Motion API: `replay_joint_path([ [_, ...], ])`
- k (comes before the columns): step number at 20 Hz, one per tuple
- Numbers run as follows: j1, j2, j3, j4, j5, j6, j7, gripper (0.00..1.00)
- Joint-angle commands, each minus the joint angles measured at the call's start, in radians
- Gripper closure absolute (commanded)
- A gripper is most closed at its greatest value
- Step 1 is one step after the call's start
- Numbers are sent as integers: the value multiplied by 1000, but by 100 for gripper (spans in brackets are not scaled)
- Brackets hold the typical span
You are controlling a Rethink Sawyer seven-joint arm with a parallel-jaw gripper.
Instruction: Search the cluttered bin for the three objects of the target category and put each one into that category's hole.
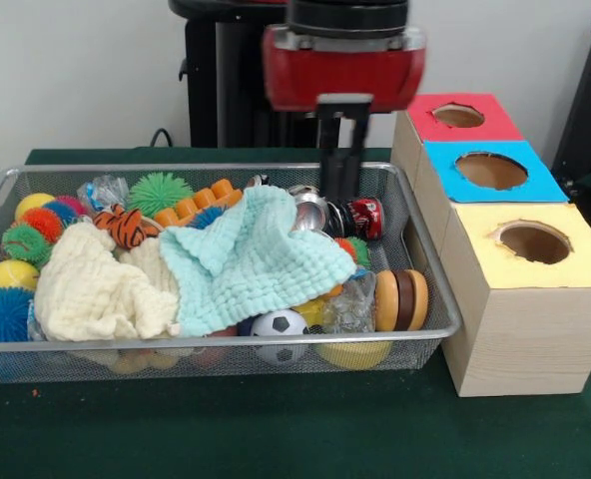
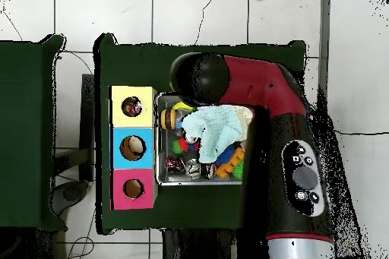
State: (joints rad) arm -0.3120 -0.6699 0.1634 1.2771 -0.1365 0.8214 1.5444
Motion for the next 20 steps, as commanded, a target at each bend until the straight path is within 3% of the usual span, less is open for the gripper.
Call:
replay_joint_path([
  [1,-81,40,132,65,-169,157,-409,0],
  [10,-148,62,179,85,-206,48,-434,0],
  [20,-233,154,265,42,-332,-32,-486,0],
])
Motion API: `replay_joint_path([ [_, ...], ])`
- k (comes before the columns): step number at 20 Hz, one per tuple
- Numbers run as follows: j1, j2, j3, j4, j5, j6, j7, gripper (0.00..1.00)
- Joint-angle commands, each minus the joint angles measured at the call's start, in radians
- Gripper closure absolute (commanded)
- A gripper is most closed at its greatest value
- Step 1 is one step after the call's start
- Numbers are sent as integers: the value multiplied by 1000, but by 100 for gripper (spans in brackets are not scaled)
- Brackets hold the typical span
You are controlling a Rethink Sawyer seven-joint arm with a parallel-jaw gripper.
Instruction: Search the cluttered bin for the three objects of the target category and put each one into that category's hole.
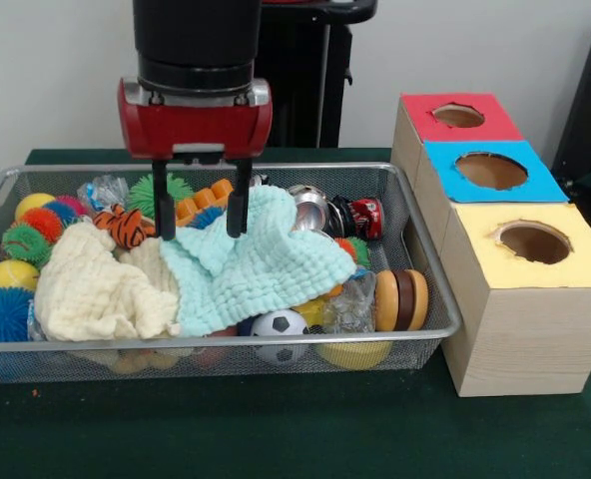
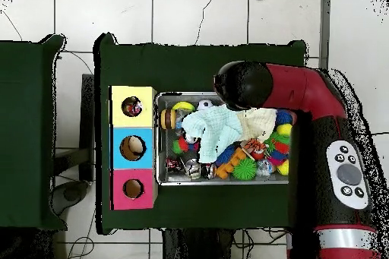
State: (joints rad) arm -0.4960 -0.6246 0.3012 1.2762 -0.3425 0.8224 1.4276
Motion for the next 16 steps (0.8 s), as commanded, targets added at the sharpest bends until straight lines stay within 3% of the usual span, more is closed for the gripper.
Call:
replay_joint_path([
  [1,-48,111,127,40,-147,-42,-363,0],
  [9,-40,142,108,27,-297,-61,-332,0],
  [12,-46,195,127,9,-328,-84,-314,0],
  [16,-63,324,164,-57,-350,-123,-298,0],
])
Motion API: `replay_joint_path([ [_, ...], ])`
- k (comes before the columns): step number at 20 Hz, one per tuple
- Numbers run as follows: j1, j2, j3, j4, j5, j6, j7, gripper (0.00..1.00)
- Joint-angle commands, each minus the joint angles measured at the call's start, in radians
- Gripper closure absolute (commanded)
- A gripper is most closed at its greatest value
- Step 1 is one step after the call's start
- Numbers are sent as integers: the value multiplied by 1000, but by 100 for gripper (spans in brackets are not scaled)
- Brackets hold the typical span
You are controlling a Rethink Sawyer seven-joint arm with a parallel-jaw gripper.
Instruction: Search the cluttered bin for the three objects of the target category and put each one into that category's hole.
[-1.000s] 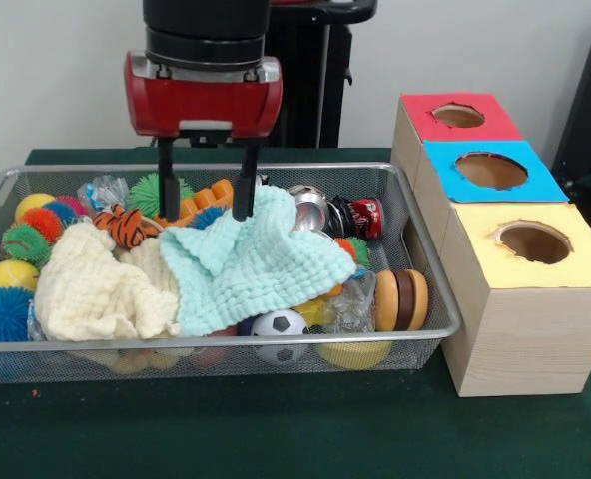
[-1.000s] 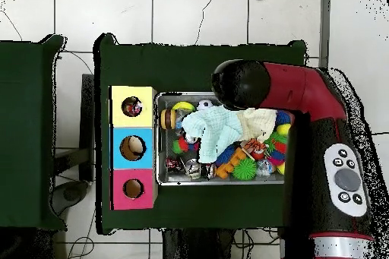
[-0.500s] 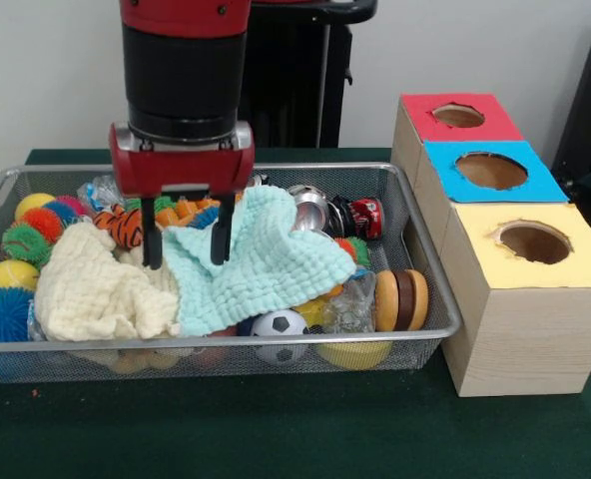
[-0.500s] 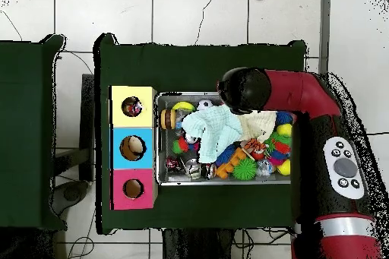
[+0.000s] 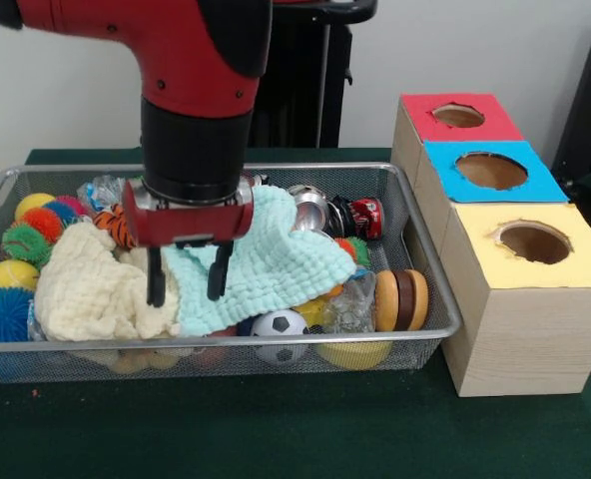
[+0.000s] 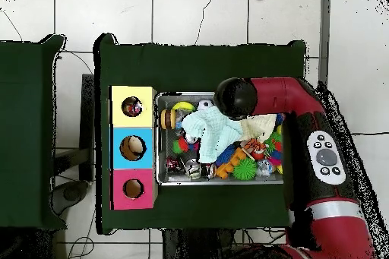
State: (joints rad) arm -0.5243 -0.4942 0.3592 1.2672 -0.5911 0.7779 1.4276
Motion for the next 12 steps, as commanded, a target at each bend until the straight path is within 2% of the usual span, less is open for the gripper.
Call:
replay_joint_path([
  [1,-33,222,112,-71,-107,-76,-300,0],
  [4,9,256,88,-135,-136,-26,-282,0],
  [9,72,238,28,-168,-178,60,-244,0],
  [10,75,235,25,-168,-179,70,-221,100],
  [12,90,237,12,-178,-185,84,-199,100],
])
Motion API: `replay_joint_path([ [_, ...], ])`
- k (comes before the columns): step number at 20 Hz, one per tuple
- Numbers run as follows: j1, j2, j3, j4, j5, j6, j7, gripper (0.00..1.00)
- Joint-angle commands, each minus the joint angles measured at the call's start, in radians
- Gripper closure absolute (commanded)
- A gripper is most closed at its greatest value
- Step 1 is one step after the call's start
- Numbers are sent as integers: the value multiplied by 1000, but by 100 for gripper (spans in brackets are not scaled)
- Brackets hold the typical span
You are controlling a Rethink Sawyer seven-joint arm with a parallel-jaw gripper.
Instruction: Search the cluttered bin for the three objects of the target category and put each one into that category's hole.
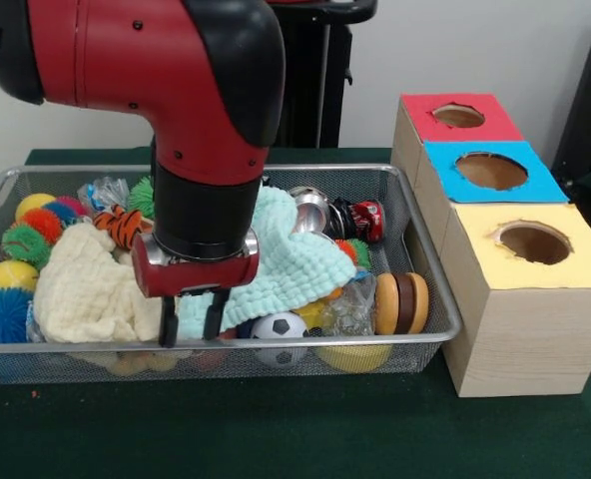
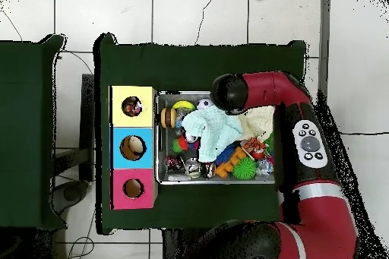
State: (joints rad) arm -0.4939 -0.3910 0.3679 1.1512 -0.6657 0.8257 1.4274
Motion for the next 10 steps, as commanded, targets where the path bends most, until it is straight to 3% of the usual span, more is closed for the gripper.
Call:
replay_joint_path([
  [1,63,132,2,-65,-114,42,-192,100],
  [6,75,127,3,-71,-114,86,-183,100],
  [10,93,41,0,-24,-73,196,-187,100],
])
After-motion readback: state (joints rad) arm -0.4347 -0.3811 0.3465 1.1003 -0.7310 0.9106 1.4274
